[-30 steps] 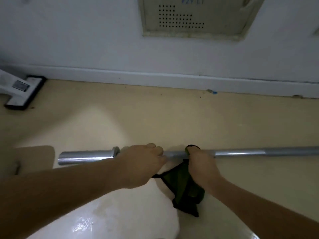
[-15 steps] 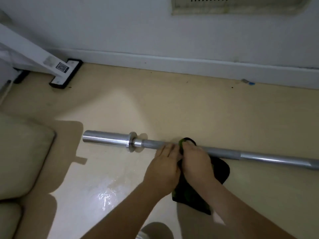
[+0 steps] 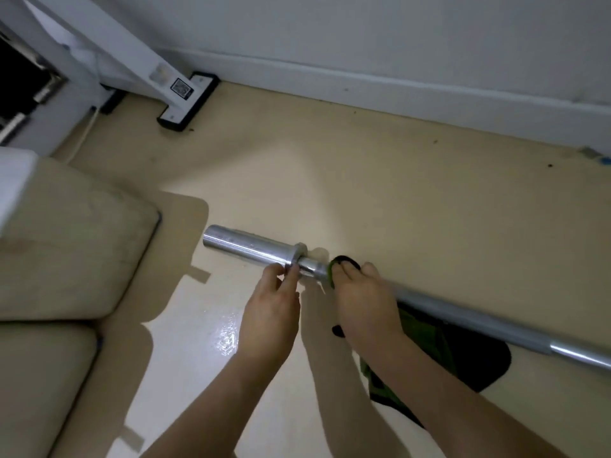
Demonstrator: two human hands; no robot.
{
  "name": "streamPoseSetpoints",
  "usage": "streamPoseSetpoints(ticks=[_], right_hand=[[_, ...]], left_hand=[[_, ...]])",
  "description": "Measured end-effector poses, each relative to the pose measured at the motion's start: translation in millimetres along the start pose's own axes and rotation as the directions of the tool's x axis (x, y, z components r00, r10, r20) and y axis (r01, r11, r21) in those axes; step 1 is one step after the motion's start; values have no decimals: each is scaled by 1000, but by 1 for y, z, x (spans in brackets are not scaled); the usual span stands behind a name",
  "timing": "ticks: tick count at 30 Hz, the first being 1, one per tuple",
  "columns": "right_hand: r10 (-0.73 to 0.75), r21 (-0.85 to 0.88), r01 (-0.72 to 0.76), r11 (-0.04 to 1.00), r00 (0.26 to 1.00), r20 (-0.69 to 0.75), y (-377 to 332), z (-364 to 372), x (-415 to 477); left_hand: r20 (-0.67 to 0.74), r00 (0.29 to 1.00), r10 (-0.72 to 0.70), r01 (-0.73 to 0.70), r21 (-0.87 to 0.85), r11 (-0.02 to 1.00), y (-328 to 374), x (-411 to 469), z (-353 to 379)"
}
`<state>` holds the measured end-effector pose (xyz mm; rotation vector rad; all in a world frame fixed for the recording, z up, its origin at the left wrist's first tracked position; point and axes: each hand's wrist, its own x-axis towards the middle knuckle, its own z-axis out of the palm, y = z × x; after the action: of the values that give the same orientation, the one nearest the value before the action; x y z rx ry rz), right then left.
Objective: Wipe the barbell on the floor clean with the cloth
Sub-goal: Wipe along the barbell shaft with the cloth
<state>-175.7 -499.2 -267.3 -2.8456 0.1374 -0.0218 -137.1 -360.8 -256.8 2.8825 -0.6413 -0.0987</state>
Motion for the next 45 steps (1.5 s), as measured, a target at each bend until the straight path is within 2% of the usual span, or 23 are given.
streamPoseSetpoints(ticks=[2, 4, 7, 9, 12, 14, 16, 19, 23, 28, 32, 34, 36, 38, 40, 42, 44, 45], right_hand=[[-83, -50, 82, 995, 997, -6, -24, -2, 26], [-87, -78, 87, 993, 996, 0, -30, 9, 38], [-118, 20, 119, 993, 991, -62, -3, 21, 9], [-139, 5, 140, 990, 985, -98, 11, 20, -9], [-37, 2, 37, 999, 994, -102, 1, 23, 21], [25, 48, -23, 999, 998, -54, -10, 30, 51], [-22, 94, 22, 995, 1000, -5, -5, 39, 65], [-168, 92, 162, 982, 984, 54, 30, 33, 48], [56, -49, -57, 997, 998, -21, 42, 18, 37], [-12, -66, 15, 998, 999, 43, -8, 44, 79], [-95, -30, 96, 995, 995, 39, 23, 25, 51], [-36, -74, 35, 997, 999, -8, 57, 12, 18], [78, -69, -80, 994, 996, -36, 72, 2, -4], [127, -108, -122, 987, 991, 43, 57, 6, 13], [92, -106, -83, 991, 992, 88, 22, 17, 45], [30, -87, -27, 996, 999, 28, 0, 25, 74], [-35, -48, 34, 998, 999, -13, 7, 21, 76], [-33, -51, 34, 998, 999, 33, 18, 17, 66]], left_hand=[[-25, 1000, -6, 4, -53, 999, 0, 7, -2], [-51, 998, -22, 18, -79, 997, -2, 15, -2], [-104, 994, -41, 33, -80, 996, -8, 30, -2], [-97, 994, -59, 52, -67, 996, -6, 40, -6], [-17, 988, -155, 151, -125, 981, -1, 59, -12], [43, 982, -183, 188, -153, 970, 4, 75, -14], [91, 979, -180, 193, -160, 968, 7, 94, -14], [152, 976, -158, 183, -165, 969, 10, 111, -12], [130, 986, -100, 110, -77, 991, 13, 121, -10], [-56, 995, -86, 74, -193, 978, 9, 93, -13], [-51, 999, -11, 7, -87, 996, 6, 82, -9], [-100, 995, 4, -15, -118, 993, 7, 86, -9], [-92, 995, -35, 24, -112, 993, 9, 91, -10], [-61, 996, -61, 56, -81, 995, 14, 95, -7], [-45, 999, -7, 6, -30, 1000, 21, 93, -7], [-47, 985, 168, -163, 93, 982, 18, 85, -5], [16, 940, 341, -330, 301, 895, 15, 78, -9], [116, 923, 368, -384, 366, 848, 12, 73, -7]])
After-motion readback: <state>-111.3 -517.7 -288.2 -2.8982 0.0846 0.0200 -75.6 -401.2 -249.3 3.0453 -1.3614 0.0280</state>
